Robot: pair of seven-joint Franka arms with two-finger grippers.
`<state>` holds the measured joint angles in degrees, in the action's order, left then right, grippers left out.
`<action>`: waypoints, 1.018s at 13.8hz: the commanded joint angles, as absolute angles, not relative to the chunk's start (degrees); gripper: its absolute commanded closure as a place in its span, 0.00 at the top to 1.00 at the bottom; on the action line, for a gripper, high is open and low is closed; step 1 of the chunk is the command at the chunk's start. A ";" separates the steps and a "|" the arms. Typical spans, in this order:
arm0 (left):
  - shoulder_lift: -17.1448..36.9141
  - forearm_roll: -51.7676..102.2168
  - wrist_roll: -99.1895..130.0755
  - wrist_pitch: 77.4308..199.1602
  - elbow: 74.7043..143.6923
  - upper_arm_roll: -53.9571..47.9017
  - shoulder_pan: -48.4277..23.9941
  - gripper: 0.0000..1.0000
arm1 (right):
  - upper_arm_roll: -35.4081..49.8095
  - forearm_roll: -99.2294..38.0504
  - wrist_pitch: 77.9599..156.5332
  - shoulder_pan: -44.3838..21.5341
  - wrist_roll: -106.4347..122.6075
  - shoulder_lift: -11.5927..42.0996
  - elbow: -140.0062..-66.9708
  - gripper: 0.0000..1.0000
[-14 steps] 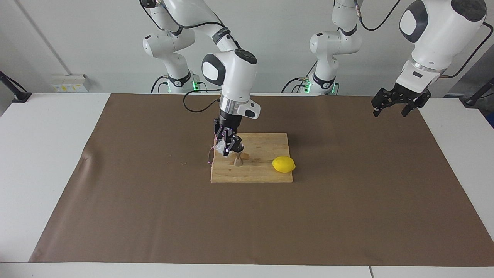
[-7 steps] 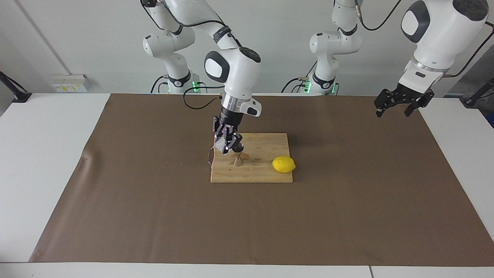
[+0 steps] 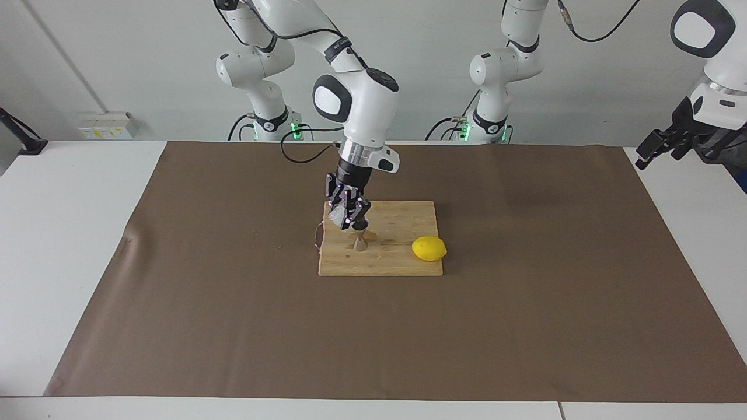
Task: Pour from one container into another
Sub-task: 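Tilt the clear glass over the steel cup with the right gripper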
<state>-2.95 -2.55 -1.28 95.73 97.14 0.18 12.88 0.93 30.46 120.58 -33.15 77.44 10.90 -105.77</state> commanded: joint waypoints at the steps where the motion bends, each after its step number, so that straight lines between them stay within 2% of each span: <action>1: -4.22 -3.16 -0.62 95.19 98.17 -0.52 11.52 1.00 | 1.23 31.82 119.88 -32.87 77.96 9.49 -106.96 0.00; 6: -4.13 -2.90 -0.97 95.54 98.09 -0.96 11.52 1.00 | 1.32 31.38 119.97 -32.78 77.70 9.58 -106.61 0.00; 9: -4.13 -2.64 -0.62 95.89 98.09 -2.11 3.72 1.00 | 1.32 29.10 120.76 -31.90 76.21 9.76 -106.61 0.00; 14: -4.13 -2.46 -0.44 96.15 98.17 -2.46 -1.76 1.00 | 1.32 25.41 120.94 -31.82 74.98 9.49 -106.00 0.00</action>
<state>-2.97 -2.33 -0.32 95.78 97.17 -3.41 -0.56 0.84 27.10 120.58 -32.55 76.09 10.65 -105.57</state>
